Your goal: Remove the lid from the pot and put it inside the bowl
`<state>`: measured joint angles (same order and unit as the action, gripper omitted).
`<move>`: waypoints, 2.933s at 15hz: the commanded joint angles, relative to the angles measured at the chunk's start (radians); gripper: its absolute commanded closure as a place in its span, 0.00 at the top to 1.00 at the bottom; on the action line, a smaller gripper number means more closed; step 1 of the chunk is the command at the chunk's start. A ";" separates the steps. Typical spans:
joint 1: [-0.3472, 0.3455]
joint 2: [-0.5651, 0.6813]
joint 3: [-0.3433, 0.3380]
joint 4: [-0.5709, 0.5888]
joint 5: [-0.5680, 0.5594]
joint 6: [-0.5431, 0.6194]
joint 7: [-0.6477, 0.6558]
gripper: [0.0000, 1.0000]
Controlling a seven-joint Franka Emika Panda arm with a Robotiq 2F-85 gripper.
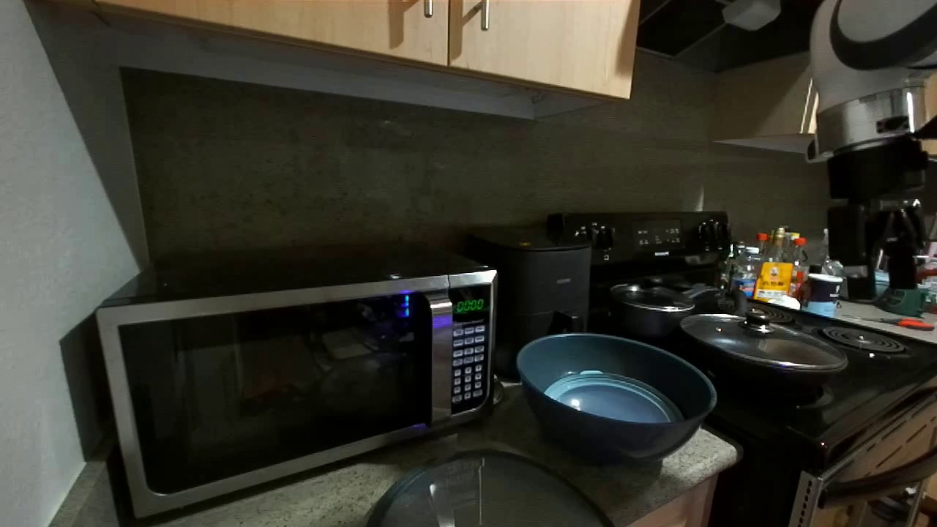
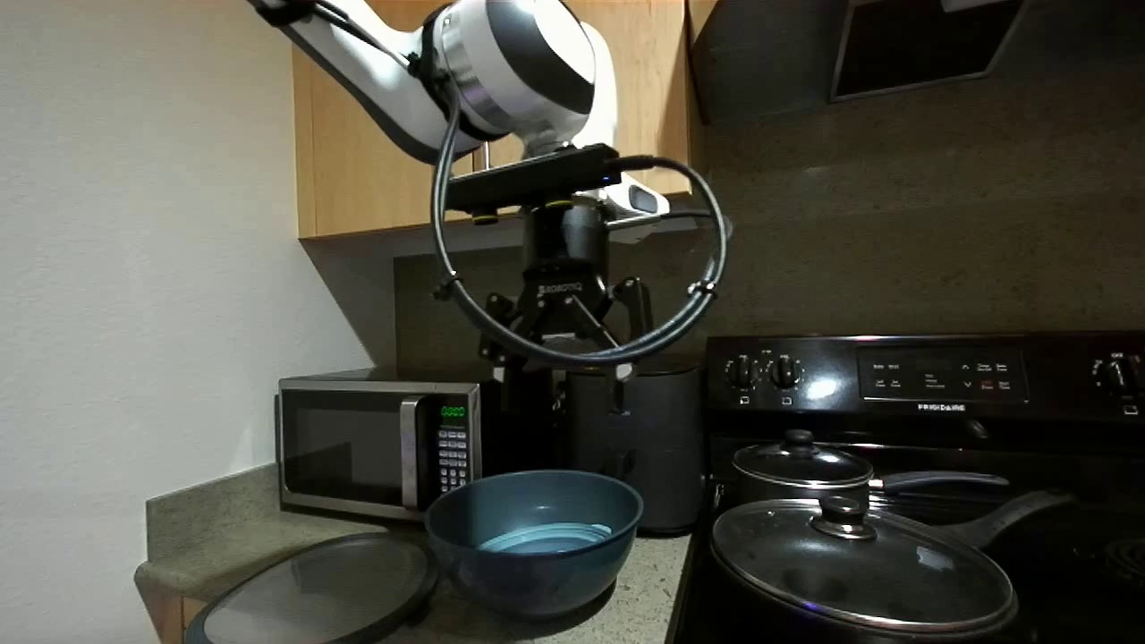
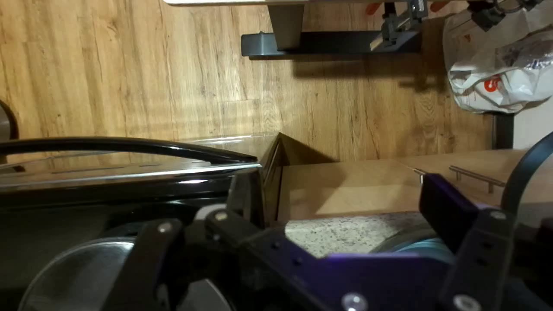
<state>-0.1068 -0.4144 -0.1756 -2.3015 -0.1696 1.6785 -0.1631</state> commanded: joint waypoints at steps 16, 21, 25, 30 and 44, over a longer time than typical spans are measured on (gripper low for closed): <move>-0.157 0.338 -0.200 0.271 0.232 0.117 0.069 1.00; -0.218 0.544 -0.221 0.447 0.344 0.101 0.081 1.00; -0.223 0.496 -0.199 0.388 0.301 0.121 0.057 1.00; -0.227 0.543 -0.197 0.439 0.268 0.090 0.022 1.00; -0.309 0.857 -0.148 0.733 0.156 0.023 -0.060 1.00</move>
<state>-0.3928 0.4399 -0.3648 -1.5826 0.0227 1.6816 -0.1570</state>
